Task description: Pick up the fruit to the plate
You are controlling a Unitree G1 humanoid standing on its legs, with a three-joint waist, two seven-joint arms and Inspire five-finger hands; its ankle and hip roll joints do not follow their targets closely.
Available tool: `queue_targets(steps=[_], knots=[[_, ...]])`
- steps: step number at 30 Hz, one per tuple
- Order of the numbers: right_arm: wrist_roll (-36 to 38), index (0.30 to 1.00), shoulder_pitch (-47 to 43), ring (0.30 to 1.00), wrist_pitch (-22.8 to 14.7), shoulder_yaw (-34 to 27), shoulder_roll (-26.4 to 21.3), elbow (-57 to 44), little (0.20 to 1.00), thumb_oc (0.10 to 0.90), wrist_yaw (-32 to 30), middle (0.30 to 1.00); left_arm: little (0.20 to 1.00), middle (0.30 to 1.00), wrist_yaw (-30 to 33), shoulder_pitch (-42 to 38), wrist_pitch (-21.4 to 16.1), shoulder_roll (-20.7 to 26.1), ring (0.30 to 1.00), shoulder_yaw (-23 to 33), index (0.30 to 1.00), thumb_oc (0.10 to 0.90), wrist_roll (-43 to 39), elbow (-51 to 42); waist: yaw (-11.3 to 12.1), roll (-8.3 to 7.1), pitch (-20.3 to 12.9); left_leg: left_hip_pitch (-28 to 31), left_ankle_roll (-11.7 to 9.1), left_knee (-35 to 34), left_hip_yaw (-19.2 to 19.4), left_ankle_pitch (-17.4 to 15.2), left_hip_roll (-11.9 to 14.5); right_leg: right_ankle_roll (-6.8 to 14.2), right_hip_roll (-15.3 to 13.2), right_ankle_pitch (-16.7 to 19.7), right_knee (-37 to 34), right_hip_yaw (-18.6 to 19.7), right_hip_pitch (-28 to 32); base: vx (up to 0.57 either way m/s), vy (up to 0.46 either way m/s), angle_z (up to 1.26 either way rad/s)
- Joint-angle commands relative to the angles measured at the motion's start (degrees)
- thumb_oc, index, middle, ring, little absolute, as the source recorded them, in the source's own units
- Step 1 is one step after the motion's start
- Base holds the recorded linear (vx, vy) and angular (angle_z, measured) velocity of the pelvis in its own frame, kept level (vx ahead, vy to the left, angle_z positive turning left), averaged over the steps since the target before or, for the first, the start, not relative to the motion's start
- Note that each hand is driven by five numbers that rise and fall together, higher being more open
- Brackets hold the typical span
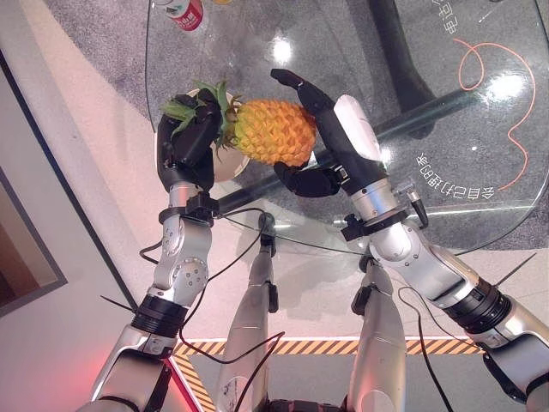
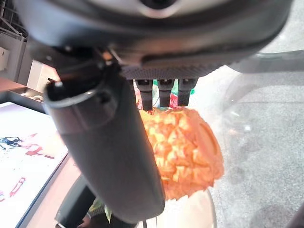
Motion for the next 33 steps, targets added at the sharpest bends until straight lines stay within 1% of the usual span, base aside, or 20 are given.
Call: queue_targets(steps=[1,3,9,10,11,17,23,28,33], knots=[[-1.53,0.9,-7.45,0.9,-4.75,-3.48,0.64,-7.18,0.9,0.8,-3.32,0.9,0.2,0.3,-0.82,-3.25,-7.65,-0.65,0.3,3.05,0.3,0.1,2.51,-7.6,0.75,0.48,-1.04,3.26,-3.1,1.68,-0.82,-3.55,3.17,2.16,-2.08,6.63,-4.51,-1.89,2.56,0.0,0.0,0.0],[-1.65,0.9,-7.54,0.9,-4.47,-3.31,0.8,-7.21,0.9,0.8,-3.4,0.9,0.2,0.3,-0.4,-3.19,-8.62,-1.09,0.3,3.37,0.3,0.1,1.01,-7.79,0.83,0.44,-1.04,3.27,-3.13,1.62,-0.89,-3.52,3.17,2.17,-2.07,6.59,-4.44,-1.93,2.56,0.0,0.0,0.0],[-2.33,0.9,-7.73,0.9,-4.16,-3.13,2.02,-7.17,0.9,0.8,-3.76,0.9,0.2,0.3,2.23,-3.37,-11.44,-2.36,0.3,4.22,0.3,0.1,2.63,-8.38,1.05,0.05,-1.04,2.91,-3.2,1.8,-1.1,-3.56,3.33,2.09,-2.01,6.41,-4.13,-2.11,2.33,0.0,0.0,0.0],[-2.49,0.9,-7.42,0.9,-4.16,-3.11,2.26,-7.14,0.9,0.8,-3.76,0.9,0.2,0.3,2.41,-3.07,-11.81,-2.54,0.3,4.32,0.3,0.1,2.79,-8.53,1.12,0.08,-1.04,3.53,-3.25,1.69,-1.13,-3.92,3.37,2.18,-1.92,5.96,-3.96,-2.08,2.8,0.0,0.0,0.0],[-2.43,0.9,-7.64,0.9,-4.24,-3.22,2.24,-7.18,0.9,0.8,-3.75,0.9,0.2,0.3,2.33,-3.22,-12.17,-2.67,0.3,4.48,0.3,0.1,2.88,-8.63,1.05,-0.01,-1.04,2.95,-3.2,1.76,-1.2,-3.57,3.36,2.09,-1.93,6.37,-4.08,-2.07,2.33,0.0,0.0,0.0],[-2.61,0.9,-7.72,0.9,-3.99,-3.23,2.65,-7.23,0.9,0.8,-3.96,0.9,0.2,0.3,2.38,-3.42,-12.87,-3.29,0.3,4.69,0.3,0.1,3.95,-9.43,1.08,-0.2,-1.04,2.91,-3.22,1.76,-1.18,-3.54,3.31,1.99,-1.82,6.35,-4.2,-2.06,2.47,0.0,0.0,0.0],[-3.4,0.9,-7.08,0.9,-4.21,-4.04,2.98,-6.94,0.9,0.8,-5.57,0.9,0.2,0.3,3.29,-3.59,-14.01,-3.73,0.3,5.33,0.3,0.1,5.05,-9.81,1.02,-0.17,-1.04,2.97,-3.25,1.85,-1.24,-3.66,3.37,2.0,-1.95,6.18,-4.04,-1.96,2.49,0.0,0.0,0.0],[-4.17,0.9,-5.62,0.9,-4.87,-5.71,3.19,-7.08,0.9,0.8,-6.78,0.9,0.2,0.3,4.8,-3.21,-15.38,-4.03,0.3,6.22,0.3,0.1,6.86,-10.13,0.8,-0.32,-1.04,3.15,-3.3,1.98,-1.32,-3.82,3.38,2.01,-1.88,6.09,-3.87,-1.76,2.52,0.0,0.0,0.0],[-4.37,0.9,-4.79,0.9,-4.51,-6.77,3.05,-6.97,0.9,0.8,-8.25,0.9,0.2,0.3,6.76,-3.37,-16.46,-4.01,0.3,6.97,0.3,0.1,10.1,-10.27,0.61,-0.33,-1.04,3.17,-3.31,1.97,-1.24,-3.87,3.5,1.99,-1.92,5.97,-3.74,-1.58,2.38,0.0,0.0,0.0]])
